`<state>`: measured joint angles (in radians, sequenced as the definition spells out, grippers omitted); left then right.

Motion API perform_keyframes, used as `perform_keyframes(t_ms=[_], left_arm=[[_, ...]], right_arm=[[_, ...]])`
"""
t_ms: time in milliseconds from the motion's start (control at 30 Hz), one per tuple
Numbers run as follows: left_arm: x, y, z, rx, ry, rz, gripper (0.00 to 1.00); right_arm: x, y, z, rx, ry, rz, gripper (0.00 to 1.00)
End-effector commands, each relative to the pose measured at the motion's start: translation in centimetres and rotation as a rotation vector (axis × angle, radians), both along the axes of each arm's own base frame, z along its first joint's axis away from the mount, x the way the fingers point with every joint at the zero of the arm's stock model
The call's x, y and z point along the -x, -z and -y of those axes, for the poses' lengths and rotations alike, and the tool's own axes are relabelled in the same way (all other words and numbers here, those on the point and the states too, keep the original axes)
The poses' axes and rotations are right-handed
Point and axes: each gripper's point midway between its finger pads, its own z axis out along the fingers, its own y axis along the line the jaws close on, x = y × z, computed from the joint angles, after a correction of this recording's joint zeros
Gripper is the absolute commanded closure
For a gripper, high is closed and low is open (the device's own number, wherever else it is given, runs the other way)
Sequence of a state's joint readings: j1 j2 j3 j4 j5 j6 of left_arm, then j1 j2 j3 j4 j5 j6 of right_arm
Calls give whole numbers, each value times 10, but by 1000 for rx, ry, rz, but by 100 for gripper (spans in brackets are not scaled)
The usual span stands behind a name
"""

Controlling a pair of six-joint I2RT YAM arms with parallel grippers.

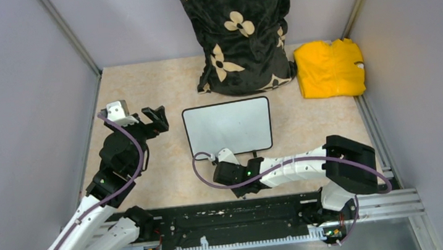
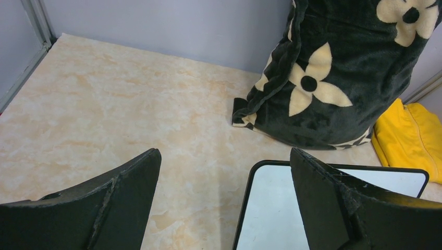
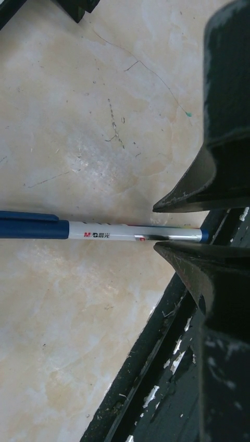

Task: Write a sentence on the whiteboard
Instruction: Open the whiteboard marker at the center of the board.

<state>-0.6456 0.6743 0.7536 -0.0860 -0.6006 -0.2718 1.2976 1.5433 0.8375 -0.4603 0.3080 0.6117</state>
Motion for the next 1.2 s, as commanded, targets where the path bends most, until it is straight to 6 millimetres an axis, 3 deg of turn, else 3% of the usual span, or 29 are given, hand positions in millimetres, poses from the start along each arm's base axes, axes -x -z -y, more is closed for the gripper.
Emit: perform_keyframes(t_ms=[0, 233, 500, 1167], left_arm=[[1, -7, 2, 4, 14, 21, 1], [1, -6, 2, 3, 15, 19, 1], [1, -6, 3, 3, 17, 19, 1], [2, -7, 2, 7, 19, 24, 1]], right_arm=[[-6, -7, -10, -30, -3, 18, 71], [-15, -15, -21, -59, 2, 32, 66], [-21, -8, -31, -59, -3, 24, 66], [-21, 21, -20, -30, 10, -40, 74]])
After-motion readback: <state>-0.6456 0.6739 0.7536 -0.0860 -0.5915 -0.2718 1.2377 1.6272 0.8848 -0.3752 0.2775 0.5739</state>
